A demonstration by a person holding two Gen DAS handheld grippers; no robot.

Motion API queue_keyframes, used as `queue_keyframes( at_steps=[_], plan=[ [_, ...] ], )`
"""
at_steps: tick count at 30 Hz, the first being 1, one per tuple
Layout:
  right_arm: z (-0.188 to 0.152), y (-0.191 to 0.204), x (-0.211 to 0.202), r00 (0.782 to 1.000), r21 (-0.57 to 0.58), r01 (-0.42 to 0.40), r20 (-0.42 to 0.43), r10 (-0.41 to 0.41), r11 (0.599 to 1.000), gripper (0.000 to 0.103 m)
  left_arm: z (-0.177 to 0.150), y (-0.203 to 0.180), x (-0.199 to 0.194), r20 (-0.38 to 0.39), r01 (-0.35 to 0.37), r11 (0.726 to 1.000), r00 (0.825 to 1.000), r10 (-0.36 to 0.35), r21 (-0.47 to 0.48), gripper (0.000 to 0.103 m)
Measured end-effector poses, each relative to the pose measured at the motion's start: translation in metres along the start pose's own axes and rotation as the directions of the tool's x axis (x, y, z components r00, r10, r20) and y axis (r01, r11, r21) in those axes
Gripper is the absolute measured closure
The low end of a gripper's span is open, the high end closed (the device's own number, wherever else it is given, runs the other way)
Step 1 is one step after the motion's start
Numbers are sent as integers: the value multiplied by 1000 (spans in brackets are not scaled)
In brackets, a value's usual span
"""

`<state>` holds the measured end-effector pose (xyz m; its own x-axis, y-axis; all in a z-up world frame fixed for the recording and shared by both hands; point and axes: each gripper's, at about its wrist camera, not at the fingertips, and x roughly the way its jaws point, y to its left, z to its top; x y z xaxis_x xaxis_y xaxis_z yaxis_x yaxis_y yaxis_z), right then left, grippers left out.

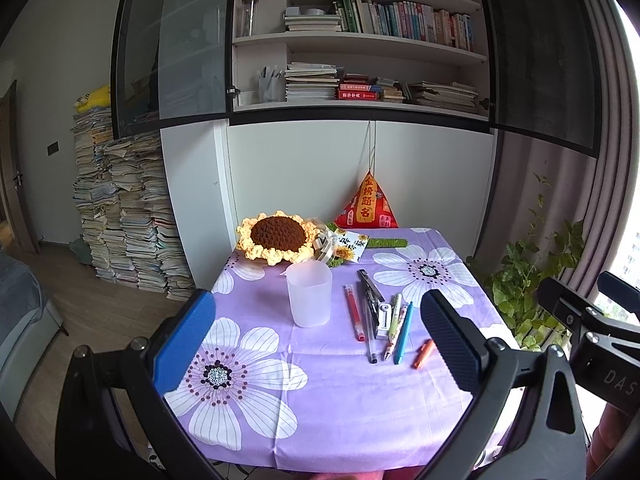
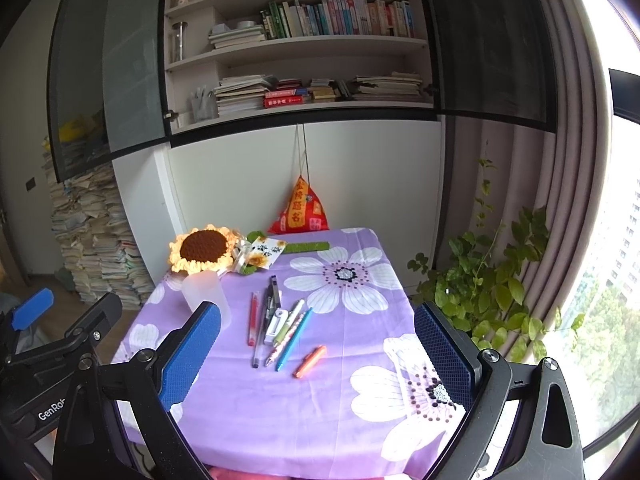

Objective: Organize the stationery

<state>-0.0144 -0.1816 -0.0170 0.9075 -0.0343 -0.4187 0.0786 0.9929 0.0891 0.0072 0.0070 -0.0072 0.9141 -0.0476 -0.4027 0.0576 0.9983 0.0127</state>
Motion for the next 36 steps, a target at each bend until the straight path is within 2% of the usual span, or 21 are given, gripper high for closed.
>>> queue_keyframes(
  at_steps=[20, 36],
  plan=[
    [0, -2, 4, 1000, 7, 1, -17, -1, 1000, 5, -1, -2, 8, -2, 2, 1000, 1000, -2, 12, 1],
    [6, -6, 38, 997, 4, 6, -80, -5, 1000, 5, -5, -10, 38, -60, 5, 1000, 998, -3, 26, 1]
  ],
)
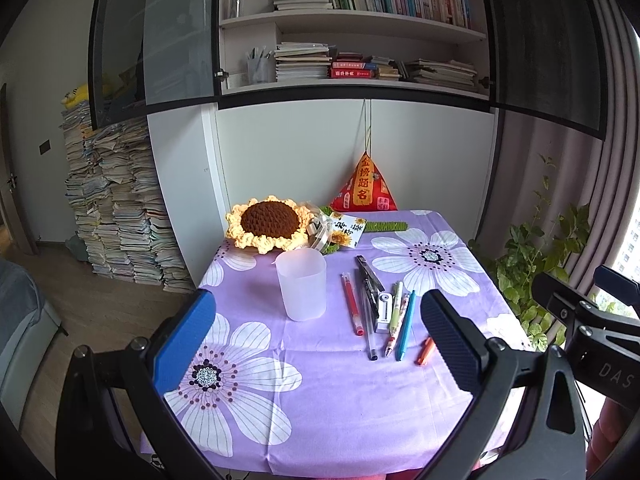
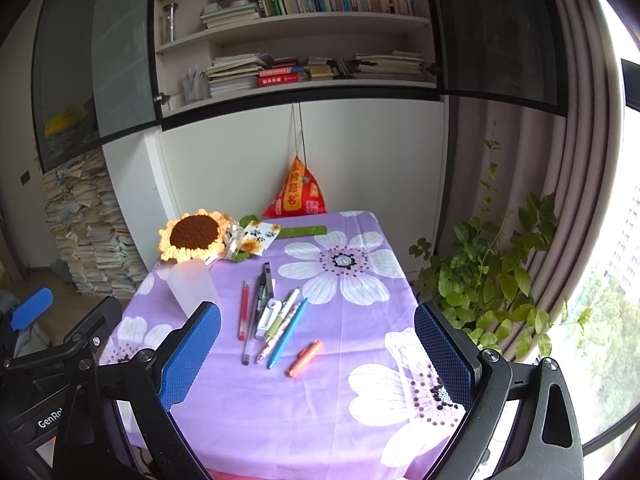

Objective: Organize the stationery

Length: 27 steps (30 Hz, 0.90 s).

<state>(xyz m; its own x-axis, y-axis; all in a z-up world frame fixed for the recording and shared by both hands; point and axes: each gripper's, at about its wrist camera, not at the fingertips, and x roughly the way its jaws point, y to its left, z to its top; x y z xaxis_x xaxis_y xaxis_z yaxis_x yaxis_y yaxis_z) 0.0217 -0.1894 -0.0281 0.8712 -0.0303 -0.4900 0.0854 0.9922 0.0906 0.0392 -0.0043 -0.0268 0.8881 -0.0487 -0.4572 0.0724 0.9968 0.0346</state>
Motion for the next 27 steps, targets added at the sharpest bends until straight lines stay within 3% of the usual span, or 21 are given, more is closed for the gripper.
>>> queue_keyframes(
  at_steps=[11, 18, 22, 27],
  plan=[
    [3, 2, 37, 998, -8, -10, -62, 9, 1000, 5, -2, -1, 34, -42, 6, 1000, 999, -6, 2, 1],
    [1, -2, 70, 992, -13, -12, -123, 10, 1000, 6, -8, 3, 76, -135, 19, 1000, 991, -19, -8, 4],
    [-3, -6, 92, 984, -1, -17, -176, 17, 1000, 22, -11, 4, 101, -191, 24, 1000, 981, -25, -11, 13],
    [-9, -17, 128, 959, 42, -51, -276, 60, 998, 46, -18, -3, 131, -276, 63, 998, 959, -62, -5, 28]
  ],
)
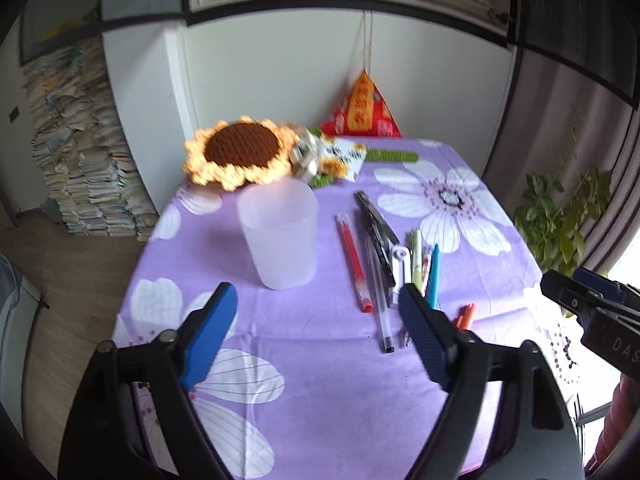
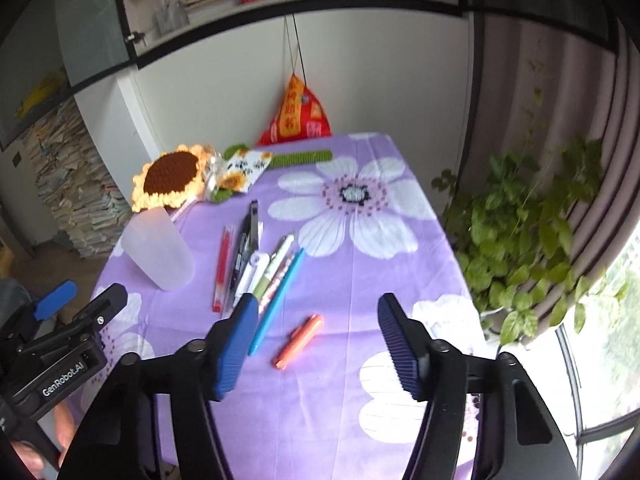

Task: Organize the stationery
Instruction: 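Grasp the clear gel pen with the left tool while the right tool grasps the orange highlighter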

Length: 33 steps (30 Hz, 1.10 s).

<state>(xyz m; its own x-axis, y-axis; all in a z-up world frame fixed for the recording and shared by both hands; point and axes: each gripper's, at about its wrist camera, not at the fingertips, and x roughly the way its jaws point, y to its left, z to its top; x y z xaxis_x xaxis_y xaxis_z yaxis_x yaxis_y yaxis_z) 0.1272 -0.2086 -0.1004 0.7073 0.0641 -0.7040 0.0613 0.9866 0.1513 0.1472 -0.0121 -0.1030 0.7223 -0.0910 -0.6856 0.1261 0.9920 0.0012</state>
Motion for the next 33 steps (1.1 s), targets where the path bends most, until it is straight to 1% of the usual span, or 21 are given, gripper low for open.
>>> queue_keyframes(
  at_steps=[3, 5, 11, 14, 16, 17, 18, 20, 23, 25, 30, 31, 33],
  plan=[
    [1, -3, 16, 1000, 4, 2, -31, -1, 1000, 51, 0, -7, 17, -45, 29, 999, 999, -27, 26, 34],
    [2, -5, 26, 999, 8, 3, -51, -3, 1000, 52, 0, -10, 26, -72, 49, 998, 996, -46, 38, 37],
    [9, -14, 57, 992, 26, -13, -126, 16, 1000, 53, -2, -25, 60, -155, 105, 990, 984, -89, 97, 48],
    [11, -16, 71, 986, 31, -13, -163, 18, 999, 53, -8, -28, 81, -225, 126, 985, 970, -97, 117, 57],
    [11, -19, 81, 981, 35, -10, -195, 16, 999, 53, -12, -28, 96, -280, 143, 983, 954, -107, 111, 72],
    [10, -21, 86, 977, 40, -10, -213, 18, 999, 53, -14, -27, 101, -301, 155, 983, 946, -117, 103, 74],
    [9, -23, 91, 972, 46, -13, -233, 23, 999, 53, -15, -25, 105, -318, 167, 982, 939, -130, 91, 74],
    [5, -25, 98, 961, 64, -28, -274, 44, 998, 53, -14, -23, 106, -318, 194, 978, 934, -162, 72, 75],
    [-1, -21, 106, 946, 67, -59, -316, 77, 996, 53, -15, -25, 107, -319, 205, 975, 932, -170, 80, 76],
    [-3, -15, 109, 943, 52, -57, -324, 71, 997, 53, -14, -26, 107, -322, 211, 974, 930, -176, 80, 76],
    [-8, -12, 113, 934, 45, -58, -349, 71, 997, 53, -15, -26, 106, -337, 242, 968, 919, -207, 65, 77],
    [-10, -11, 114, 932, 45, -54, -355, 67, 997, 53, -16, -27, 107, -342, 244, 967, 916, -208, 66, 81],
    [-11, -11, 116, 927, 54, -53, -368, 70, 997, 53, -19, -31, 110, -361, 271, 961, 903, -232, 61, 88]
  ],
)
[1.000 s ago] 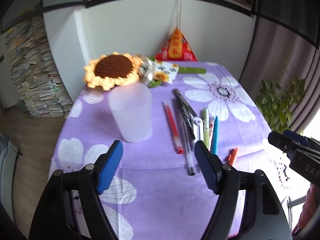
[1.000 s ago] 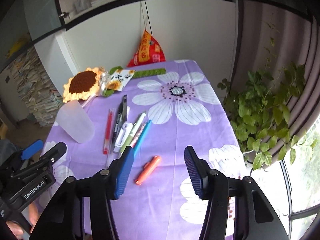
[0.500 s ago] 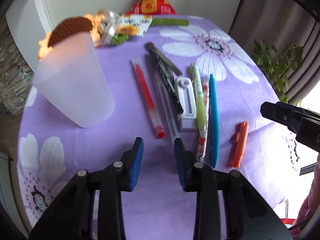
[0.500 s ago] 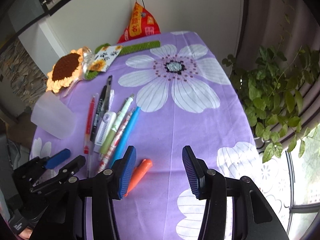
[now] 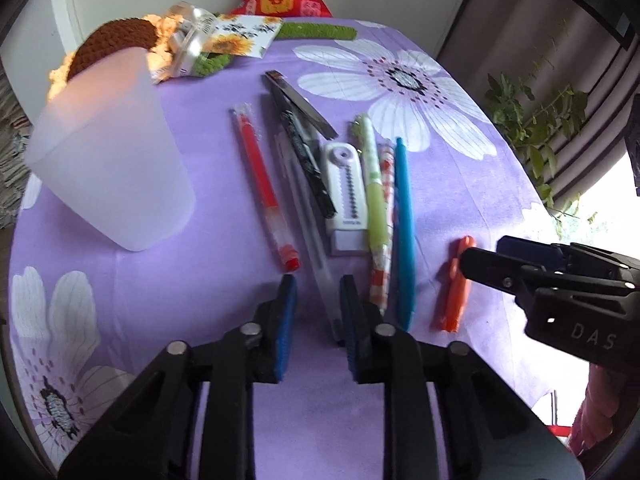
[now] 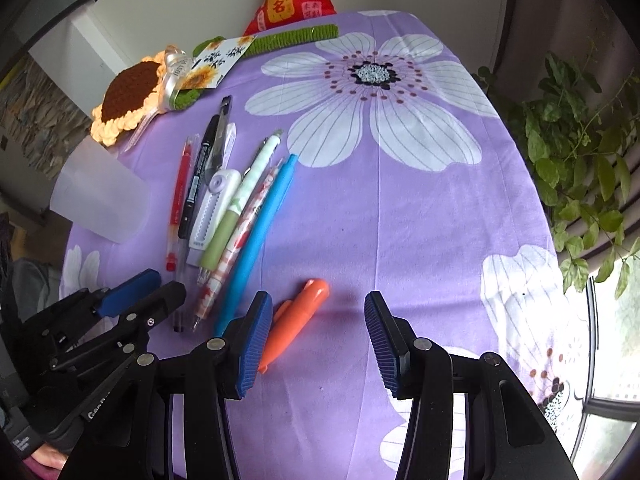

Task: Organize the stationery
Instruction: 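Grasp the clear gel pen with the left tool while the right tool grasps the orange highlighter, then carry the clear pen to the frosted cup with the left tool while the right holds the orange highlighter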

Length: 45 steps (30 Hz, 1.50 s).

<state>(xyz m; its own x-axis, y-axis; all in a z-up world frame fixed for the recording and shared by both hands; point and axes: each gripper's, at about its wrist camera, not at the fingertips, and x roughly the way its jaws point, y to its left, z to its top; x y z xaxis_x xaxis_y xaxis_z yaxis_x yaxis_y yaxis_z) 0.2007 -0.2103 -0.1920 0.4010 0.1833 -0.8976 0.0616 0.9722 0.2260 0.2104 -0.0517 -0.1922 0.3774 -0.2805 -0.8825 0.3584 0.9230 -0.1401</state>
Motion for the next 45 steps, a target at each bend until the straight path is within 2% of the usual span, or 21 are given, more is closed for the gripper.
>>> queue_keyframes(
  at_steps=[2, 6, 7, 10, 14, 17, 23, 27, 29, 31, 32, 34, 36, 38, 39, 45],
  plan=[
    [-1, 1, 4, 1000, 10, -4, -18, 4, 1000, 54, 0, -5, 3, -3, -4, 1000, 1000, 4, 8, 91],
    [-2, 9, 11, 999, 7, -5, -46, 5, 1000, 71, 1, -7, 4, -1, -9, 1000, 1000, 9, 12, 92],
    [-2, 10, 12, 999, 10, -2, -43, 2, 1000, 72, 1, -7, 4, -1, -9, 1000, 1000, 9, 11, 92],
    [0, 10, 13, 999, 14, 14, -29, -14, 1000, 87, -3, -5, 1, -10, -13, 1000, 1000, 14, 16, 93],
    [-3, 9, 11, 999, 2, -1, -33, 1, 1000, 89, -17, 2, -8, -31, -34, 999, 999, 35, 35, 95],
    [-9, 11, 2, 1000, -32, -9, -22, 9, 999, 89, -38, 8, -18, -53, -51, 994, 997, 56, 92, 96],
    [-20, 8, -13, 1000, -40, -17, -6, 16, 999, 89, -77, 13, -38, -119, -18, 988, 992, 36, 151, 96],
    [-29, 11, -12, 999, -64, -26, -26, 24, 998, 89, -86, 10, -51, -82, -36, 986, 995, 49, 160, 93],
    [-33, 13, -10, 999, -70, -32, -43, 29, 997, 89, -81, 8, -57, -41, -52, 988, 997, 59, 146, 84],
    [-36, 13, -8, 998, -70, -30, -53, 27, 997, 89, -68, 6, -59, 9, -66, 990, 998, 65, 128, 57],
    [-37, 12, -8, 998, -69, -26, -54, 23, 997, 89, -60, 4, -58, 38, -78, 989, 997, 73, 127, 53],
    [-39, 12, -8, 999, -67, -15, -53, 11, 998, 89, -45, 2, -50, 62, -114, 986, 992, 107, 120, 55],
    [-41, 11, -9, 999, -66, -5, -48, 2, 998, 89, -30, 1, -35, 54, -106, 988, 993, 101, 108, 57],
    [-44, 10, -11, 999, -62, -3, -45, 0, 998, 89, -19, 1, -20, 25, -91, 991, 996, 89, 102, 67],
    [-45, 9, -13, 999, -61, -4, -44, 1, 998, 89, -19, 1, -17, 11, -87, 991, 996, 86, 102, 78],
    [-47, 4, -20, 1000, -47, -2, -24, 1, 999, 89, -10, -5, -1, -24, -92, 988, 995, 96, 128, 85]
  ],
)
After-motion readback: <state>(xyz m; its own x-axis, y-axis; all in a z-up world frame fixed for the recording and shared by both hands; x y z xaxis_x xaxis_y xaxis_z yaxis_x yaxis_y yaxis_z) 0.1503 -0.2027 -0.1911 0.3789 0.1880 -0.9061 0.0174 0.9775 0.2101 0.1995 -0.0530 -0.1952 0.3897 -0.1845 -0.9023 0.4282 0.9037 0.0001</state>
